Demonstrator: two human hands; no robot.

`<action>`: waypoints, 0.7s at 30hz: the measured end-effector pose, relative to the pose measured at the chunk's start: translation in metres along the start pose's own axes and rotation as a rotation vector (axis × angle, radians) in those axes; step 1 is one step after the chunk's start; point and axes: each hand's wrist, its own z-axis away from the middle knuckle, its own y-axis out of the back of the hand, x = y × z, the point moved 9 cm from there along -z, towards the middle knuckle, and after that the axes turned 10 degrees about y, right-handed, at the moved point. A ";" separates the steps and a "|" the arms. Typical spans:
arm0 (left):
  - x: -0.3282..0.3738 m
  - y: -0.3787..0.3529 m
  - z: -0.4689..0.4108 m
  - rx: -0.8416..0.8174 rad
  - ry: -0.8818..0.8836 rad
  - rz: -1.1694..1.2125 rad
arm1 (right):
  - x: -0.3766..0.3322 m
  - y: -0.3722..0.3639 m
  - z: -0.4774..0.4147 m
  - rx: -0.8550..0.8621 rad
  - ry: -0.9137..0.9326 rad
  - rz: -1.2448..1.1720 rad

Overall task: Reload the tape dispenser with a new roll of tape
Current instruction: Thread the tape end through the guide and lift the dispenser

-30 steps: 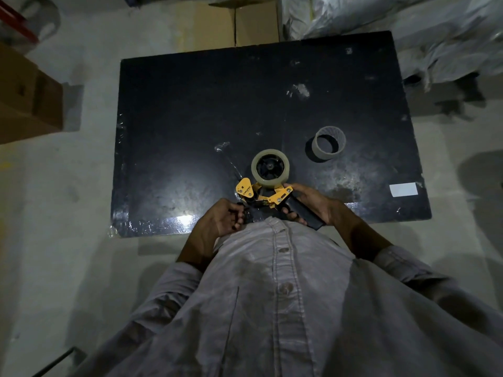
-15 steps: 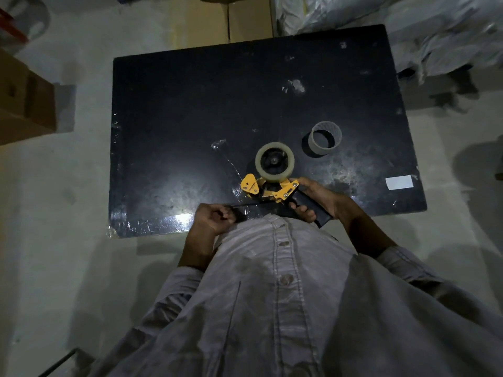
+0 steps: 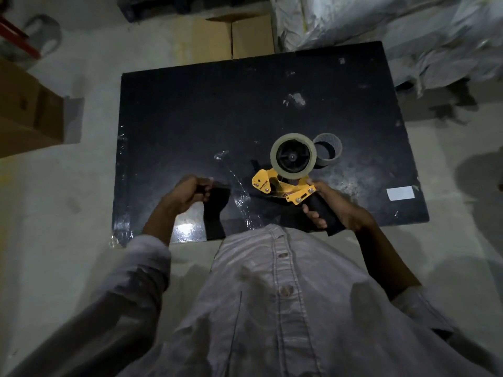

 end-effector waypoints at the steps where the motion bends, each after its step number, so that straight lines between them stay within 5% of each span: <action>1: 0.021 0.005 -0.001 0.058 -0.086 -0.199 | -0.003 -0.003 0.004 0.023 0.073 0.016; 5: 0.102 0.000 -0.009 0.274 -0.379 -0.870 | -0.004 -0.009 0.014 0.180 0.317 0.125; 10: 0.164 -0.048 -0.020 0.486 -0.545 -1.229 | 0.006 -0.015 0.015 0.314 0.411 0.341; 21: 0.142 -0.095 -0.081 0.533 -0.448 -1.307 | 0.044 0.024 -0.015 0.407 0.304 0.618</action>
